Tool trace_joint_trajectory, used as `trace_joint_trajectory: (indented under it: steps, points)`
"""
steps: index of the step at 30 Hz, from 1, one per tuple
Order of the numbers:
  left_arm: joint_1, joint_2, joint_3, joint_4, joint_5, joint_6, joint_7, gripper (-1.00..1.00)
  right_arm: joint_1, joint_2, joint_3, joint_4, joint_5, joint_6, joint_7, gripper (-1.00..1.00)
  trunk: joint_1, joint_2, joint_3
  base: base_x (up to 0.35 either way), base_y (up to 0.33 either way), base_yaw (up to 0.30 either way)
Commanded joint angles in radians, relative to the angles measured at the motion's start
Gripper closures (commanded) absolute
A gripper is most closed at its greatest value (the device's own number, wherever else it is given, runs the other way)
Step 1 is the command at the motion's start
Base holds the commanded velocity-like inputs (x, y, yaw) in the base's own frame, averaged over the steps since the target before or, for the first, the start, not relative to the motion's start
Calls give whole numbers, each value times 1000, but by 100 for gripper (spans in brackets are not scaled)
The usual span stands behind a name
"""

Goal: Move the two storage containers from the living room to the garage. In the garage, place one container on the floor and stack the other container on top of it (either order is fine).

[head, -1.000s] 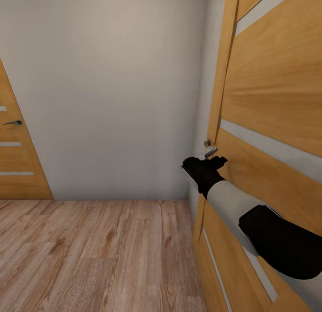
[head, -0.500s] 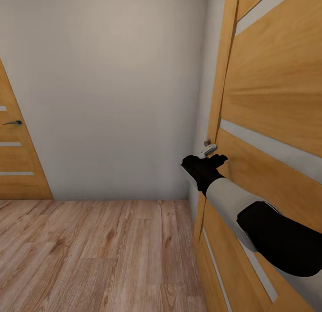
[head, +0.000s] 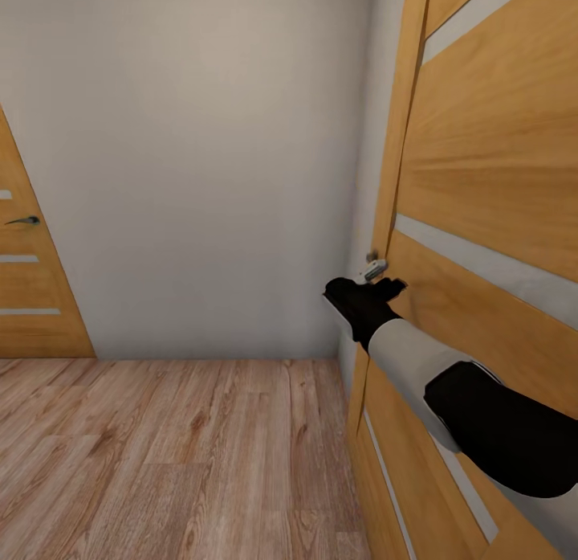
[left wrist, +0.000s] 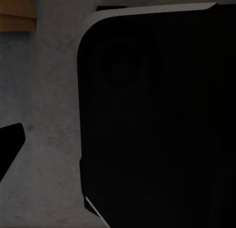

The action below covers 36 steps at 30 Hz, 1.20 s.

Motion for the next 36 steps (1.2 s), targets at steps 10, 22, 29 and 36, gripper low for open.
trace_joint_trajectory:
  steps: [10, 22, 29, 36]
  points:
    - [0, 0, 0, 0, 0, -3, 0, -100, 0, 0, 8, -69, -121, 5, -30, -100, 0, -1, -1, 0, 0, 0]
    - [0, 0, 0, 0, 0, -3, 0, -100, 3, 0, 8, -117, -193, 23, -23, -100, 0, -1, -1, 0, 0, 0]
    - [0, 0, 0, 0, 0, -3, 1, -100, 44, 0, 9, -189, -214, 23, -5, -100, 0, -1, -1, 0, 0, 0]
    - [0, 0, 0, 0, 0, -3, 1, -100, 148, 0, 10, -302, -215, 23, 28, -100, 0, -1, -1, 0, 0, 0]
